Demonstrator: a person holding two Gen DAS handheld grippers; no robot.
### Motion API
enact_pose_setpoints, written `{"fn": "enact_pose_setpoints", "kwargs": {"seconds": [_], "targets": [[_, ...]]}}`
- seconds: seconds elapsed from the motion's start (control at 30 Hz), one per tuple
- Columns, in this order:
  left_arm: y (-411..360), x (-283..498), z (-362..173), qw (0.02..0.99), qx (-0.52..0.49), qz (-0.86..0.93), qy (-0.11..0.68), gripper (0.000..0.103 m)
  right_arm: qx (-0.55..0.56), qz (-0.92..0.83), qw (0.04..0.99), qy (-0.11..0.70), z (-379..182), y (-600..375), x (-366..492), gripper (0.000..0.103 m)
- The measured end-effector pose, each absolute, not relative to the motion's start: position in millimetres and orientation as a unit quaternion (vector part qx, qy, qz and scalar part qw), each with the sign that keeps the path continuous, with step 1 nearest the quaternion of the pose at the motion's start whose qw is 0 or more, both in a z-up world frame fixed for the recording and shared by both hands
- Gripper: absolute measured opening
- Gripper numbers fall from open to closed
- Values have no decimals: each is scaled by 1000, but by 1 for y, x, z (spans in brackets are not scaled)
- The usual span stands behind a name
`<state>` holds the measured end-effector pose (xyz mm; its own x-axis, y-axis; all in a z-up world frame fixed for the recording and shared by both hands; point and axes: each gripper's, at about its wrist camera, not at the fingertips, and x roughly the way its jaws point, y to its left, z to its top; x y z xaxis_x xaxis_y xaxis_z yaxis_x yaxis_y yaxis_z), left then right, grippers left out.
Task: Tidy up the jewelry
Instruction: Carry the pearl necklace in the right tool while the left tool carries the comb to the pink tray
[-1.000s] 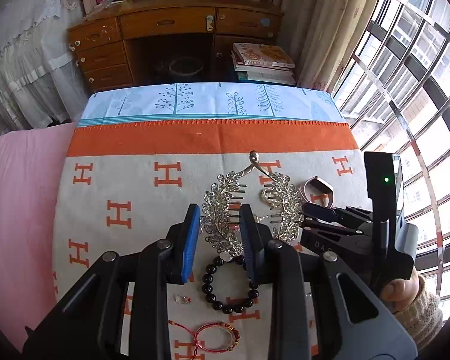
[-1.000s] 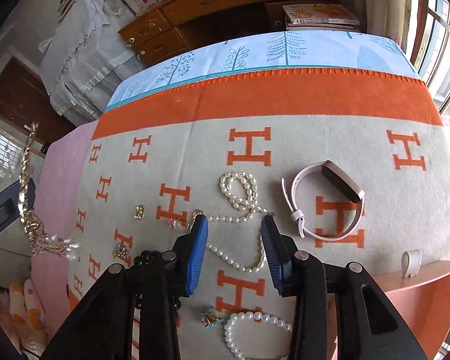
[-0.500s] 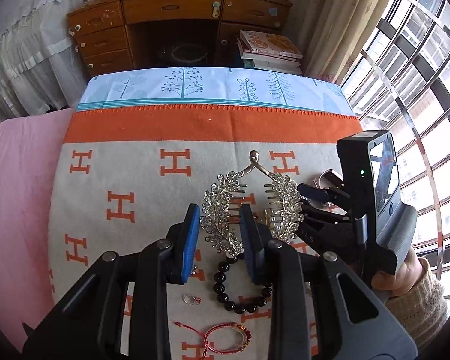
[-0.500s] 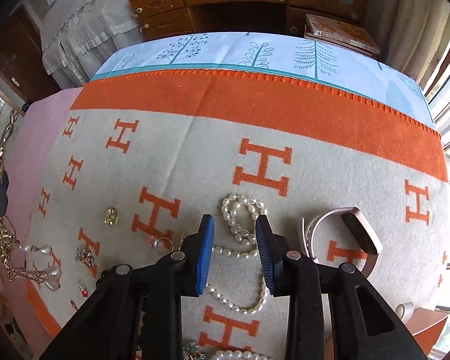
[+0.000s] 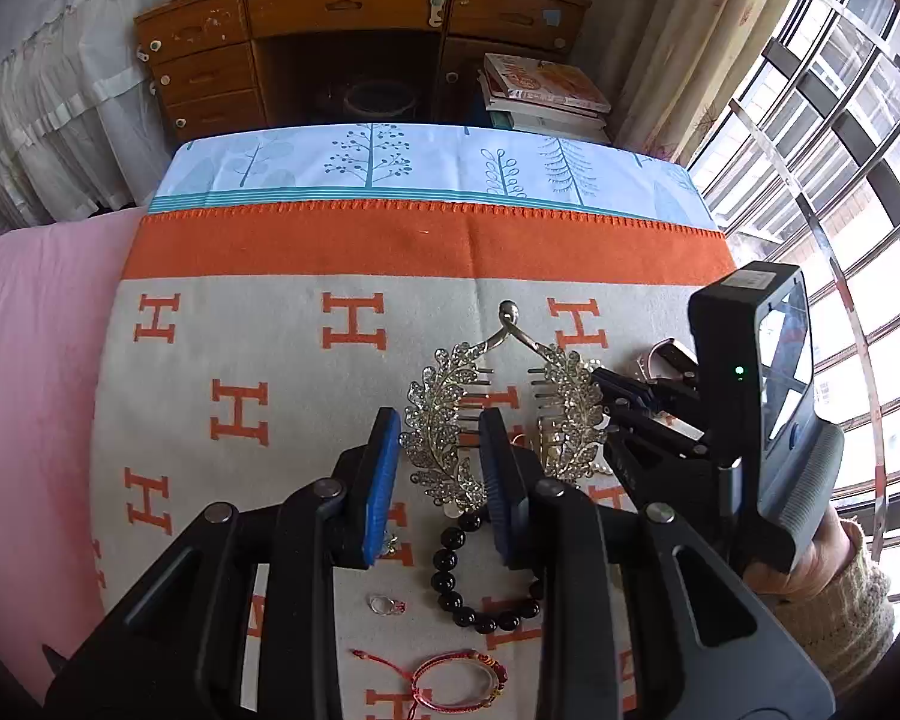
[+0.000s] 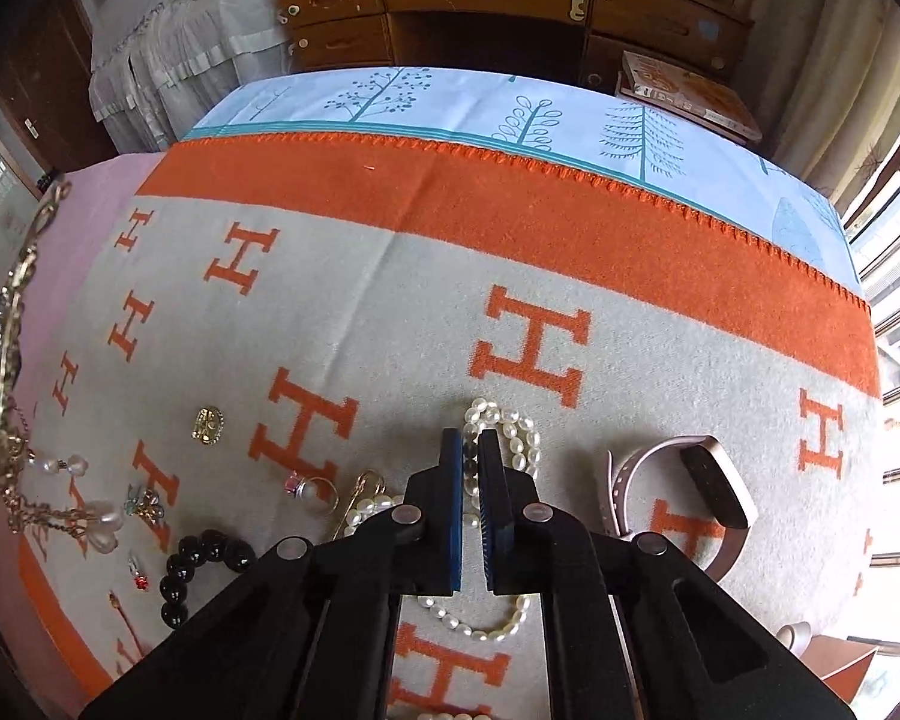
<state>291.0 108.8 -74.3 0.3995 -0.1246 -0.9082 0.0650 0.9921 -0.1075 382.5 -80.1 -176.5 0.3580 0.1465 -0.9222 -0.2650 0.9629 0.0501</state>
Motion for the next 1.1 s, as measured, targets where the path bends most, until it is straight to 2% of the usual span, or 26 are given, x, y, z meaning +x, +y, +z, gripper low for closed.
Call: {"fn": "enact_pose_setpoints", "kwargs": {"seconds": [0.33, 0.77, 0.93, 1.1], "targets": [[90, 276, -53, 843, -18, -75, 532, 24, 47, 152, 871, 465, -67, -130, 336, 5], [-2, 233, 3, 854, 14, -154, 497, 24, 131, 137, 928, 321, 80, -232, 218, 5], [-51, 213, 12, 848, 34, -198, 490, 24, 145, 115, 941, 284, 113, -273, 167, 5], [-104, 194, 3, 836, 53, -254, 483, 24, 154, 103, 939, 289, 112, -309, 121, 5]]}}
